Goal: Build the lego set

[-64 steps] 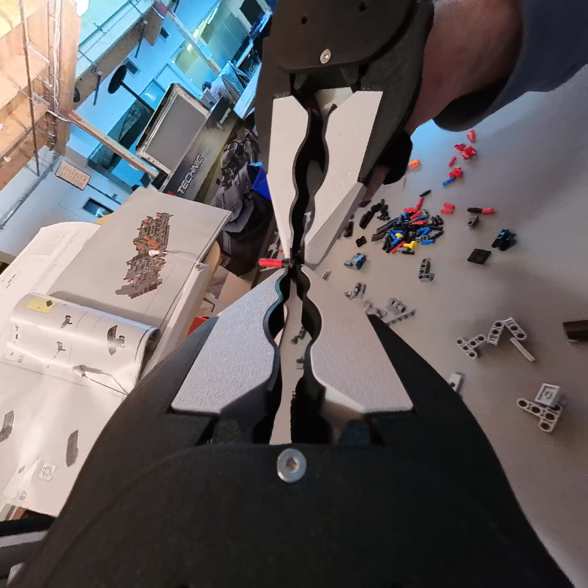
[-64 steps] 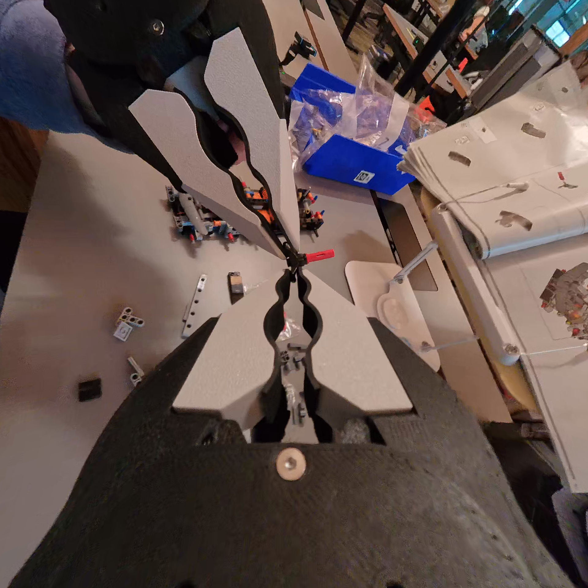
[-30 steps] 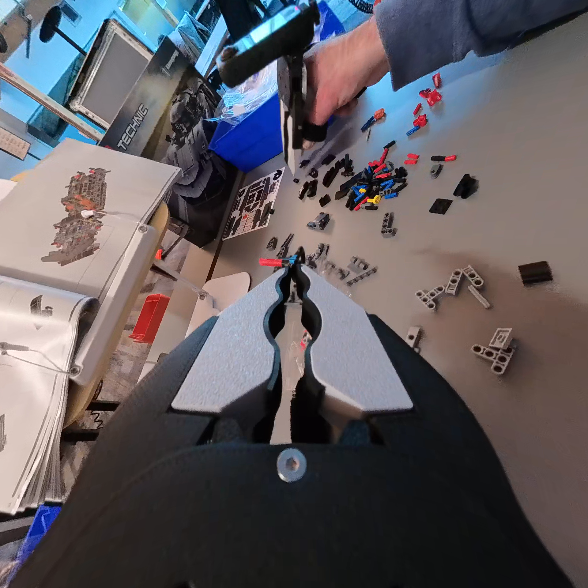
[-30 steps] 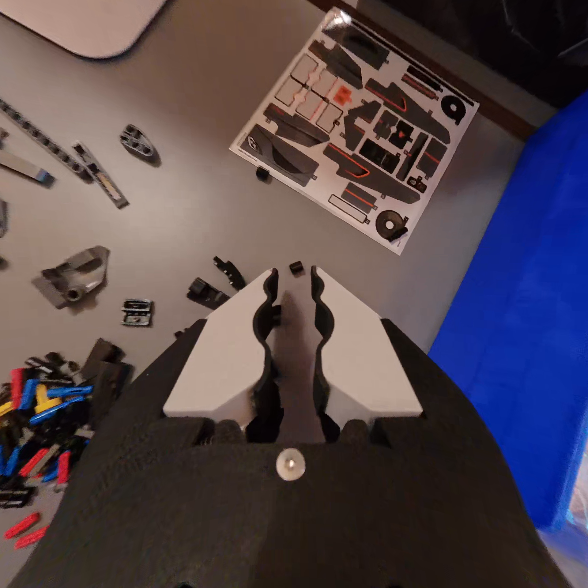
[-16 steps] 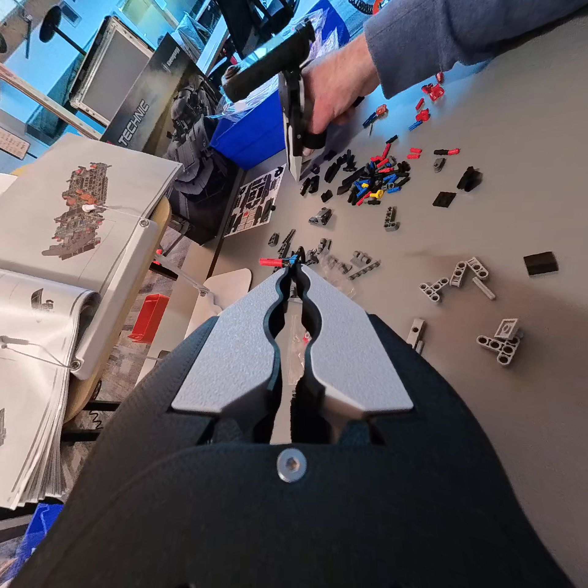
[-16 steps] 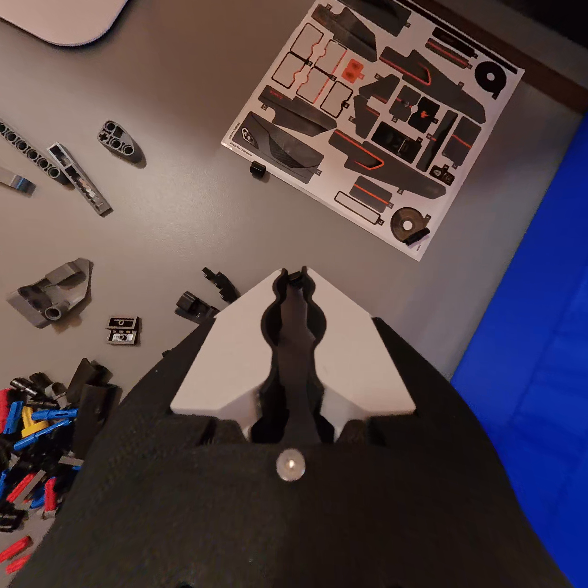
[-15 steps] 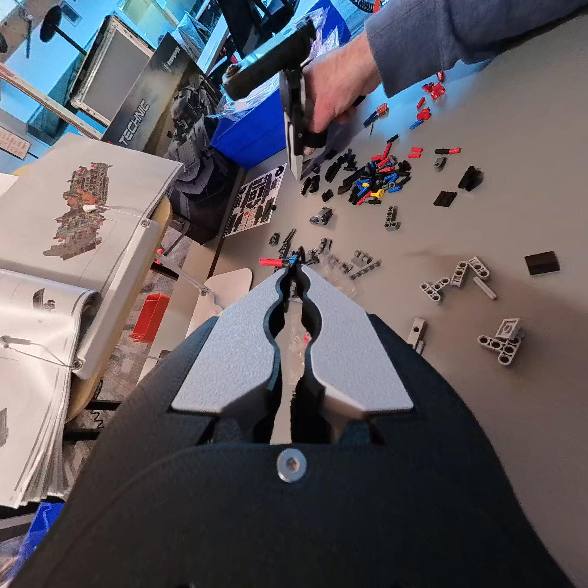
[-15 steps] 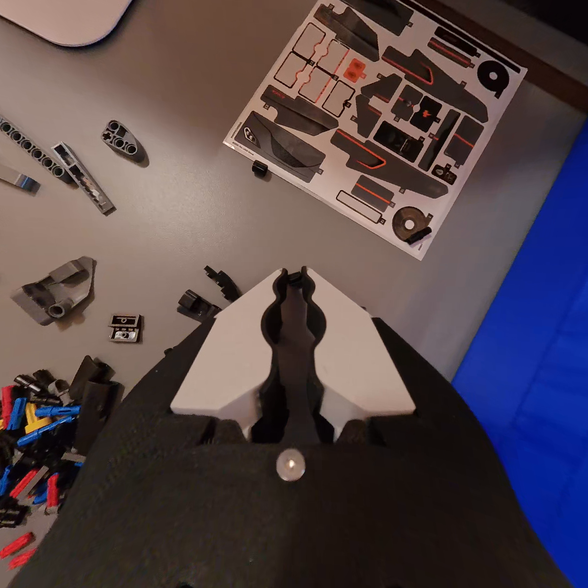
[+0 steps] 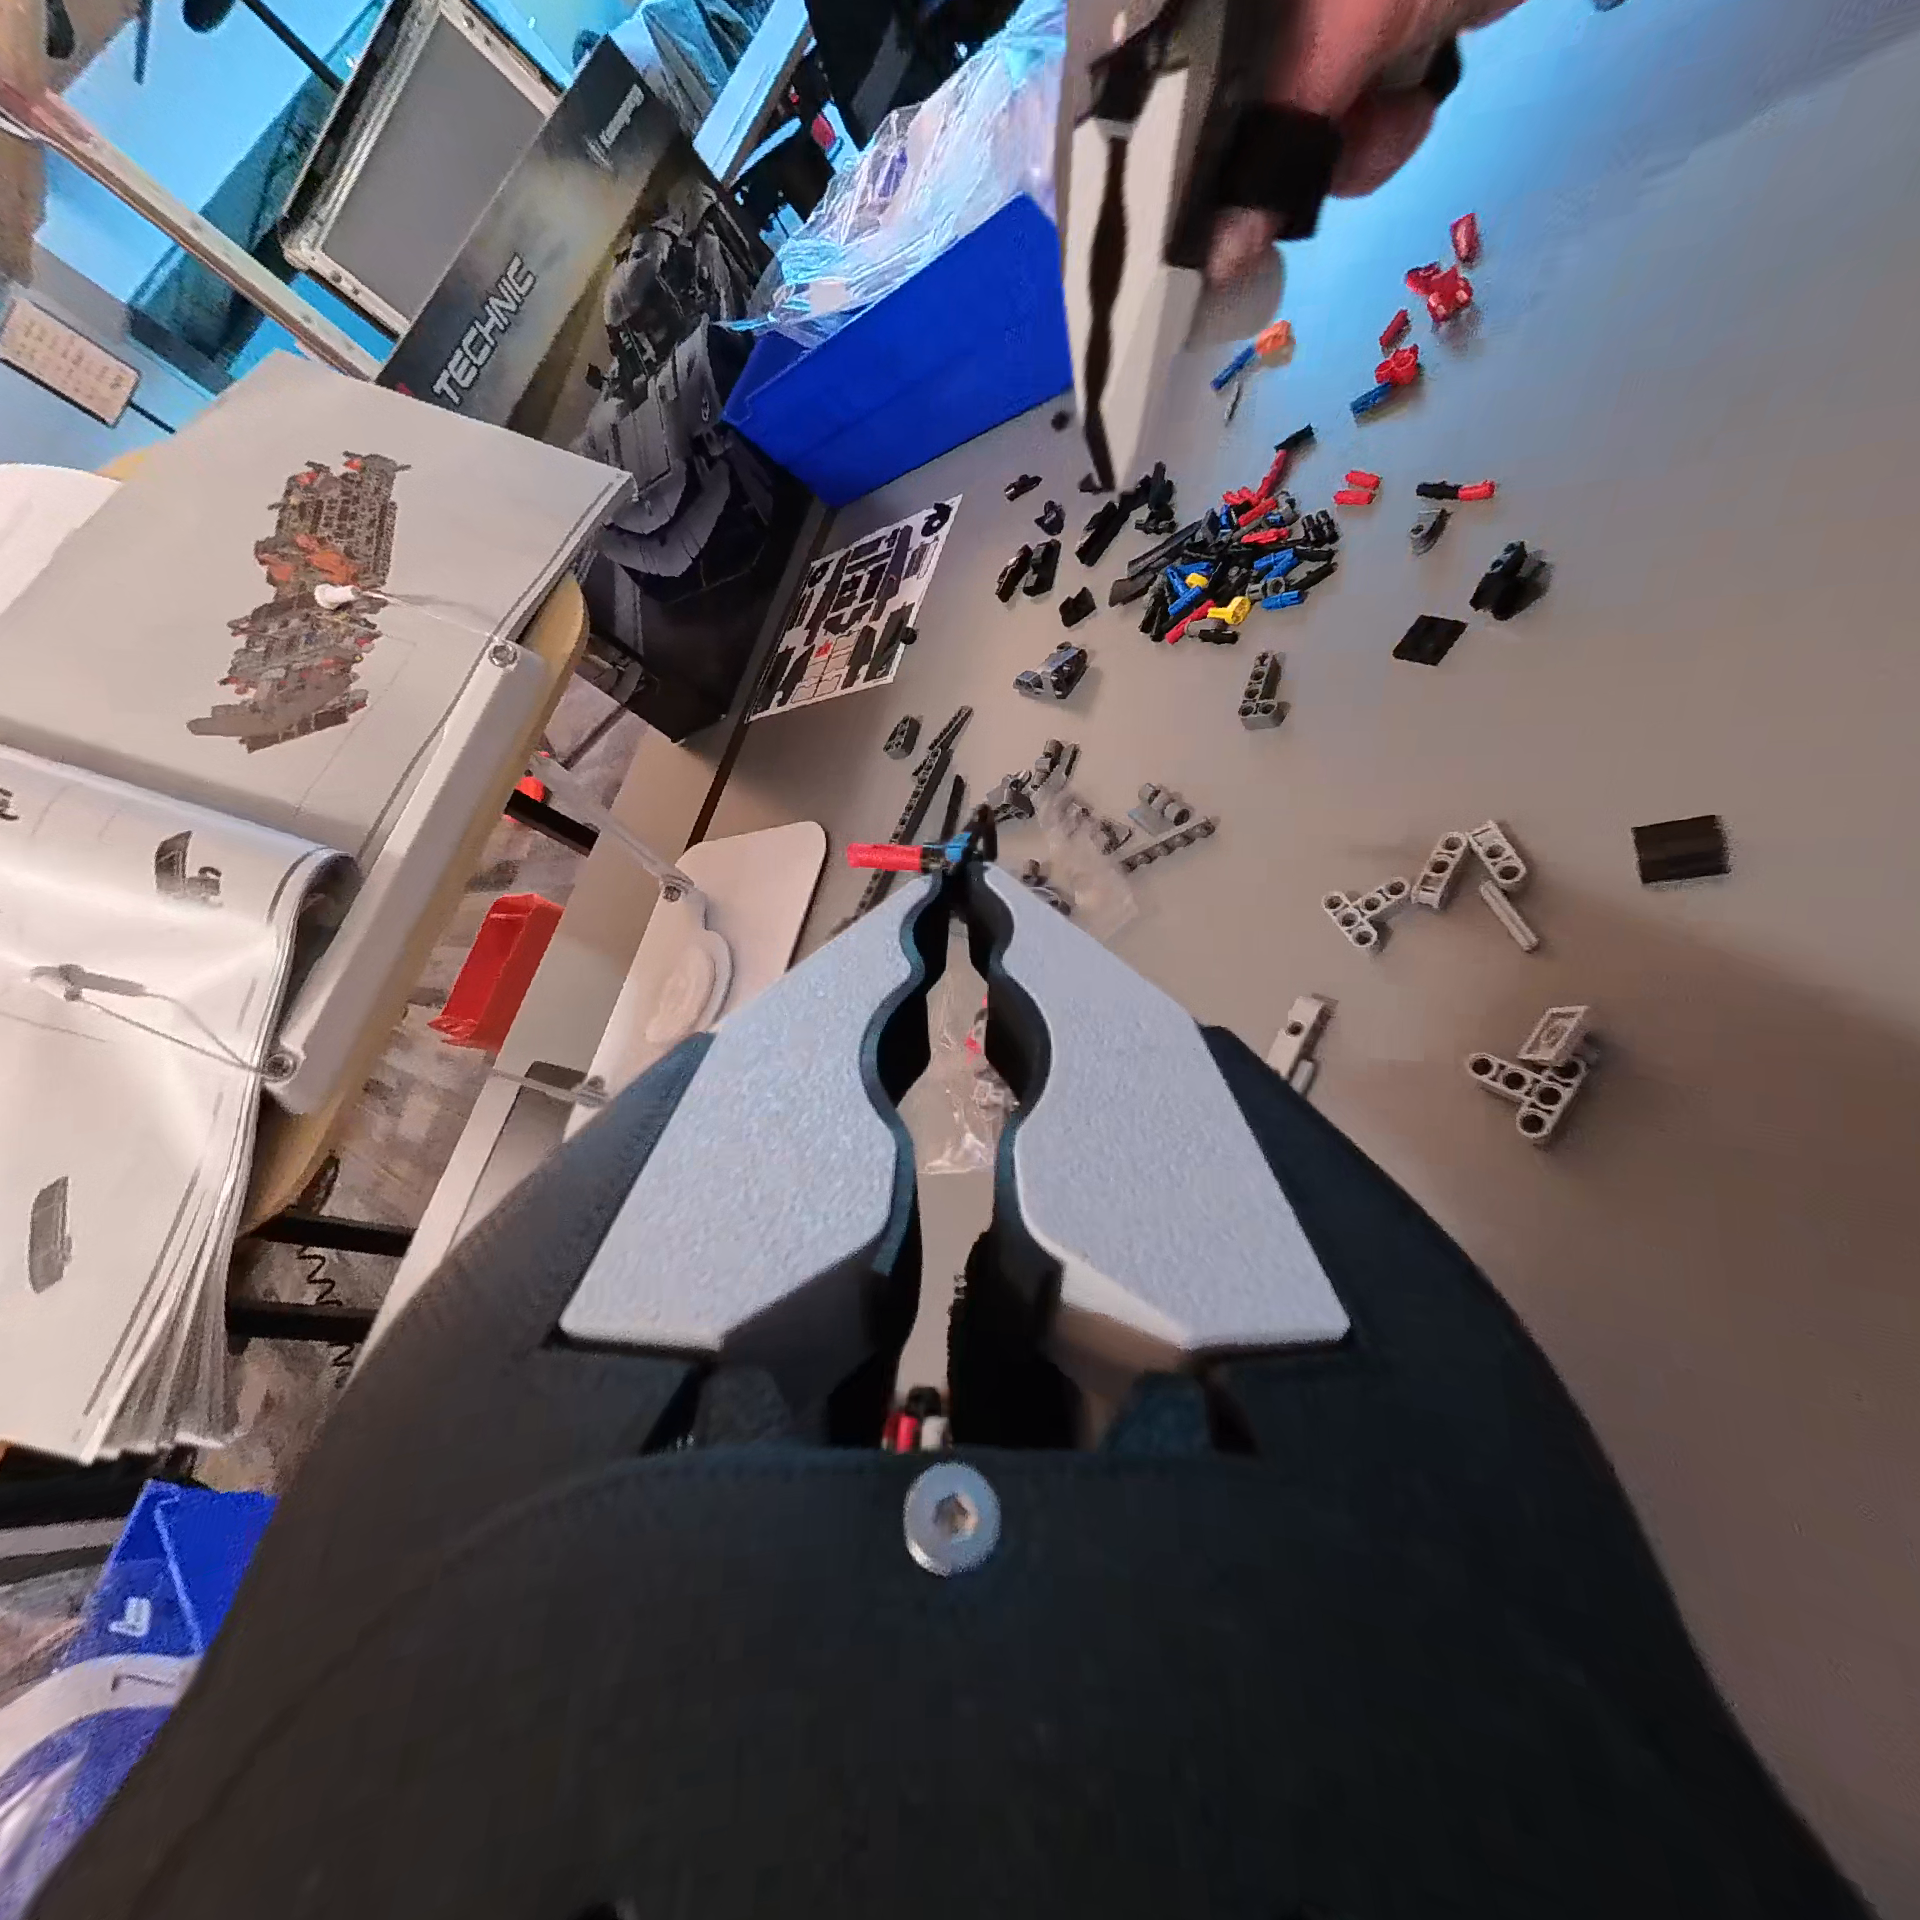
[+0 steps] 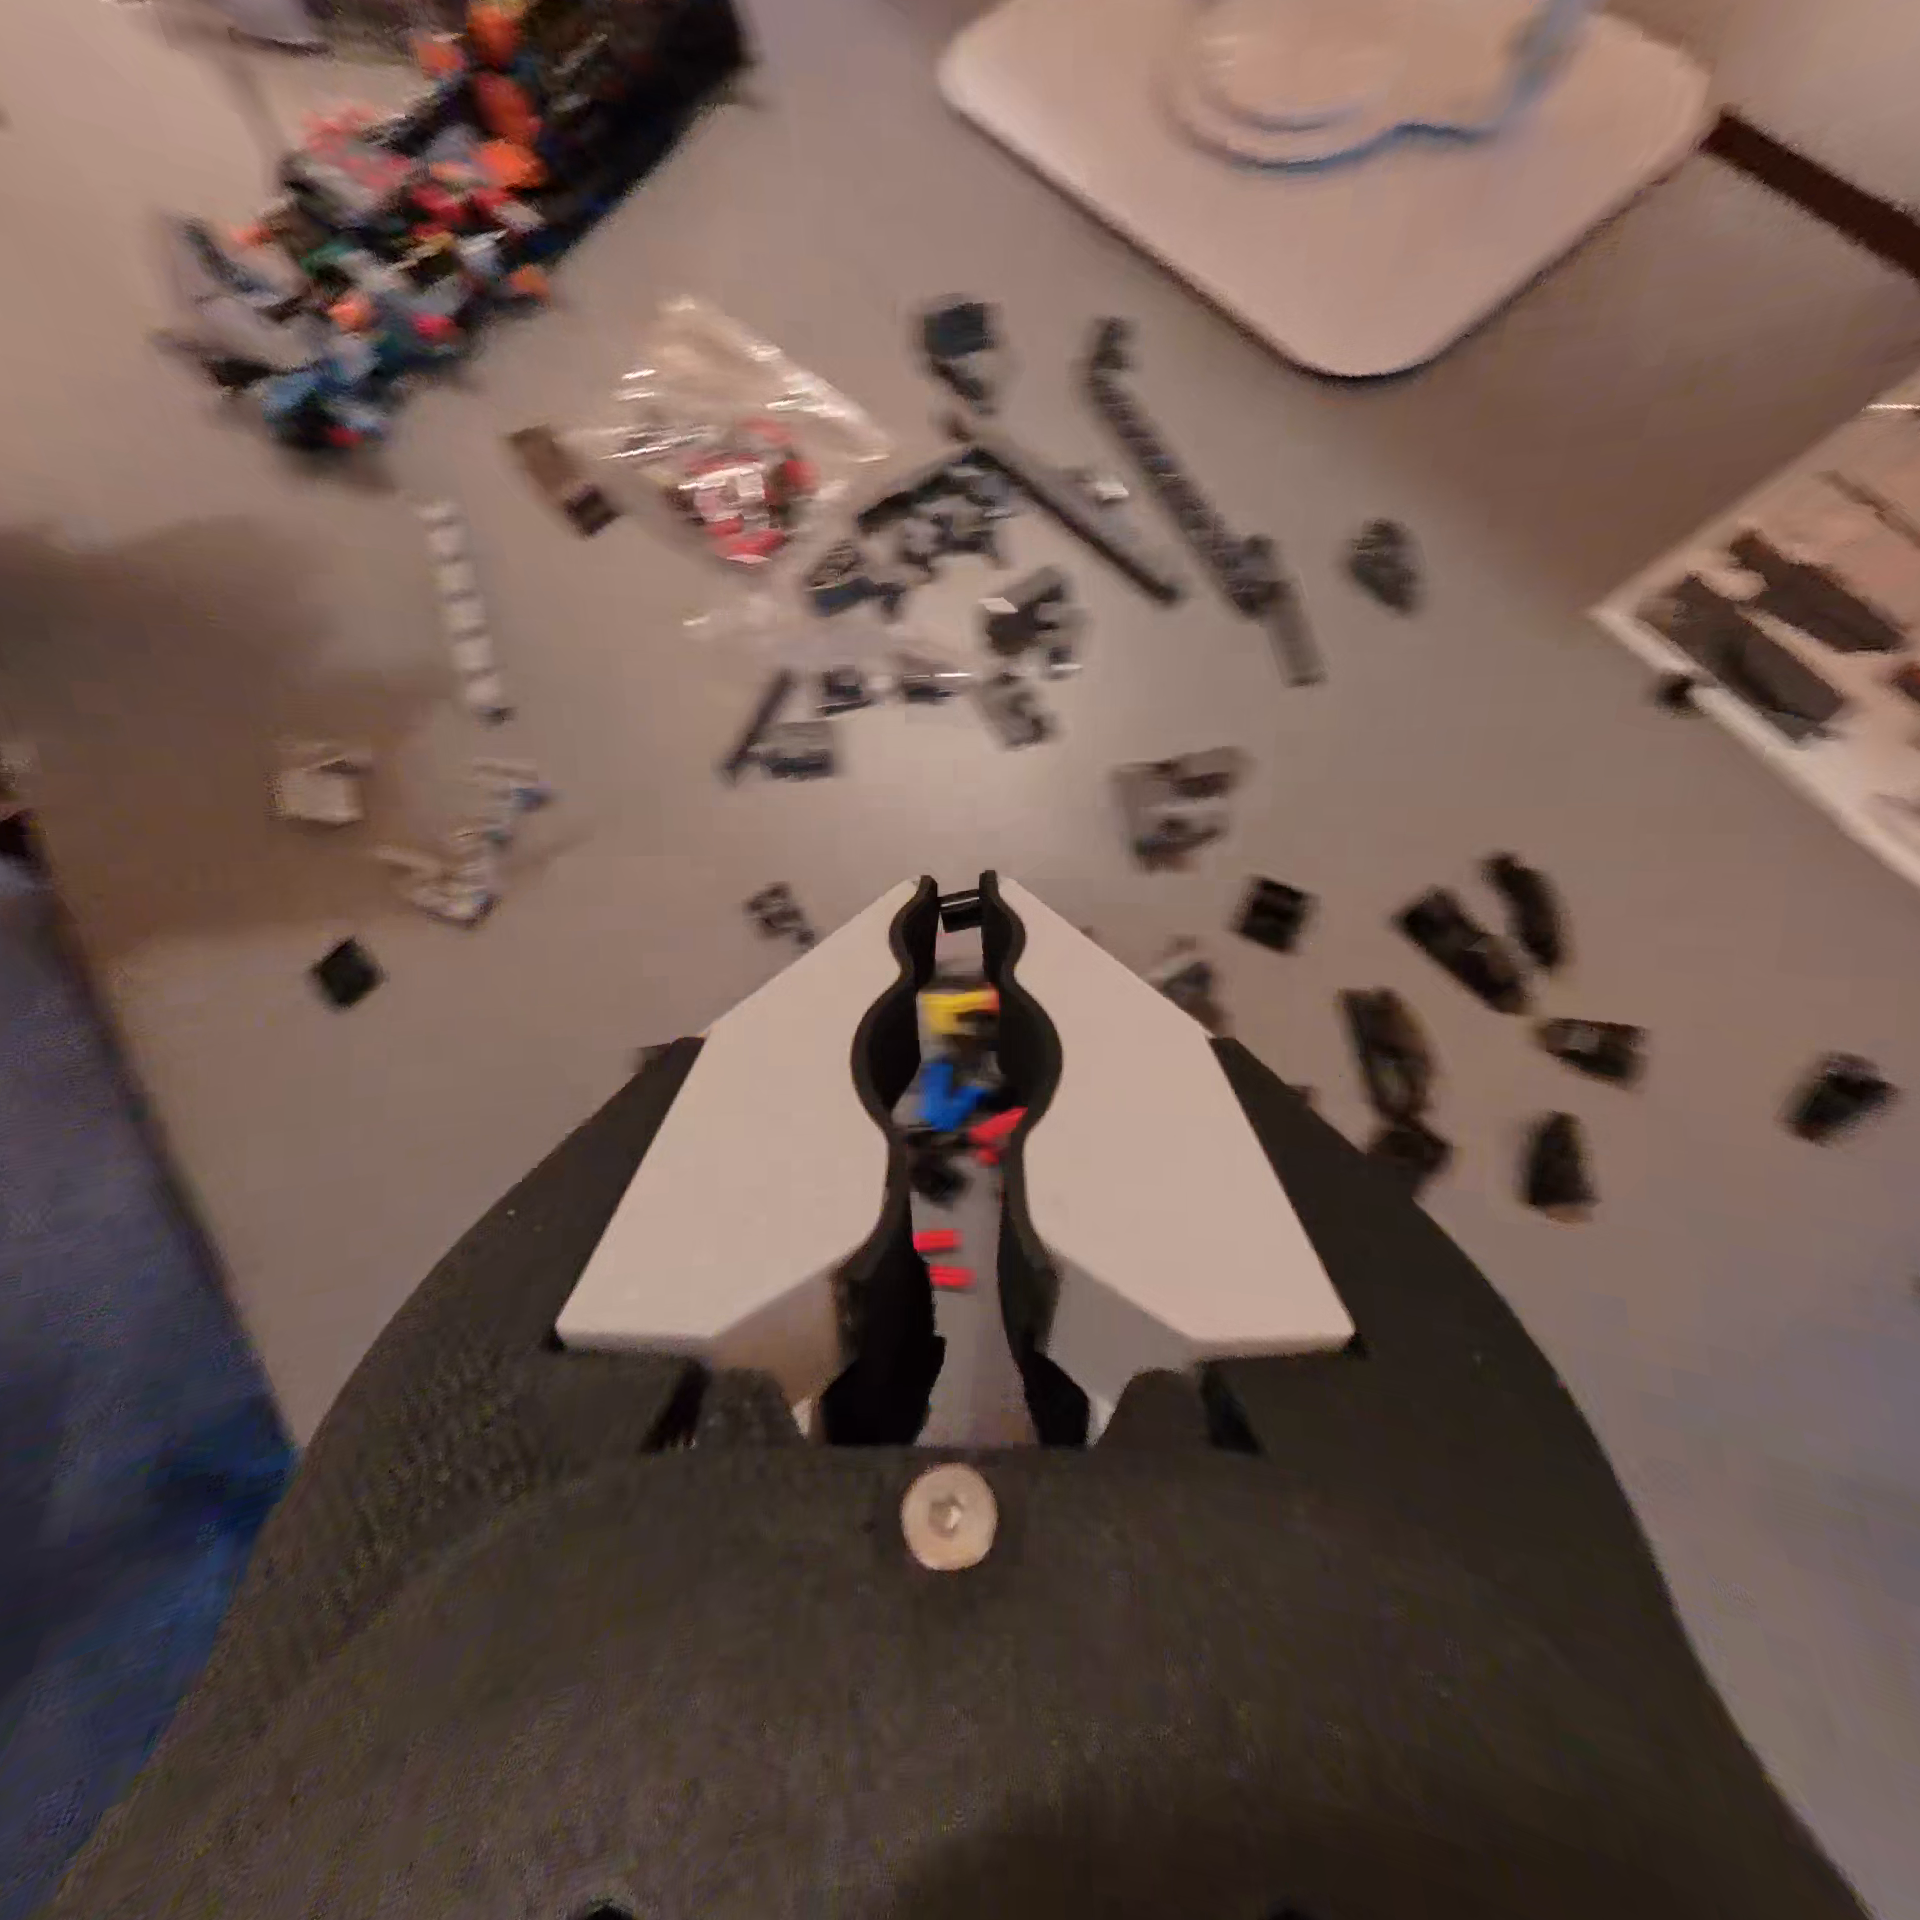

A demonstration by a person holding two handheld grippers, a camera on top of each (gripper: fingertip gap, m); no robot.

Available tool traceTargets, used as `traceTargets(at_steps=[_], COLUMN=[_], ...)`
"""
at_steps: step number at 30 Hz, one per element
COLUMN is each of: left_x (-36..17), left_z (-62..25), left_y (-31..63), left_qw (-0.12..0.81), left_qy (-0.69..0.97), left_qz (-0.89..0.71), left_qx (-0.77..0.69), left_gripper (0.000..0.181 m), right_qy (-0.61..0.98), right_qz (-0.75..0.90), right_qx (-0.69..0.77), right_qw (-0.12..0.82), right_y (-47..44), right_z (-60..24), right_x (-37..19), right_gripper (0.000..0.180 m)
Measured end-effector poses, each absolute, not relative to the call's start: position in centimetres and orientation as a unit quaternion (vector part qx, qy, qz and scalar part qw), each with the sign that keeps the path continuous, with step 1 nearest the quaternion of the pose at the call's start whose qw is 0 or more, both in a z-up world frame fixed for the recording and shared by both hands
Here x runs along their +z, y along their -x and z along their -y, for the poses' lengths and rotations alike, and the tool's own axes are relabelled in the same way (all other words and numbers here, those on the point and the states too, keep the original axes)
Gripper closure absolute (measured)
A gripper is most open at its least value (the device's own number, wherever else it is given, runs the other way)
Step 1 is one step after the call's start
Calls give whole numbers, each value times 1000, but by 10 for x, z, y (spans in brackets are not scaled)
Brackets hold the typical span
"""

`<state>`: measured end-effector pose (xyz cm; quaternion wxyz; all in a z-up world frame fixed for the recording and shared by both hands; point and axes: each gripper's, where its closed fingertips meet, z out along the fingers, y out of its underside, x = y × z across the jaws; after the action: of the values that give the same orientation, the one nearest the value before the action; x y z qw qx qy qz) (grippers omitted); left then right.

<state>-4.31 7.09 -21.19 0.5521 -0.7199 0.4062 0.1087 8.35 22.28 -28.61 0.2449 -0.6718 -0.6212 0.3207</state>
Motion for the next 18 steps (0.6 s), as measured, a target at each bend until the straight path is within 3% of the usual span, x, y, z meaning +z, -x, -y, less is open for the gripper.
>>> traceTargets(at_steps=[1, 8, 18], left_x=[-212, -221, -237], left_z=[-68, -44, -22], left_y=[42, 30, 30], left_qw=[551, 541, 522], left_qy=[721, 720, 729], left_qz=[-407, -421, -431], left_qx=[107, 106, 104], left_gripper=[180, 180, 180], right_qy=[661, 606, 580], right_qz=[632, 708, 742], right_qx=[333, 309, 249], right_qw=[228, 191, 225], right_y=[-81, -65, -53], right_z=[-203, -132, -121], right_x=[-288, -327, -359], right_gripper=[175, 174, 173])
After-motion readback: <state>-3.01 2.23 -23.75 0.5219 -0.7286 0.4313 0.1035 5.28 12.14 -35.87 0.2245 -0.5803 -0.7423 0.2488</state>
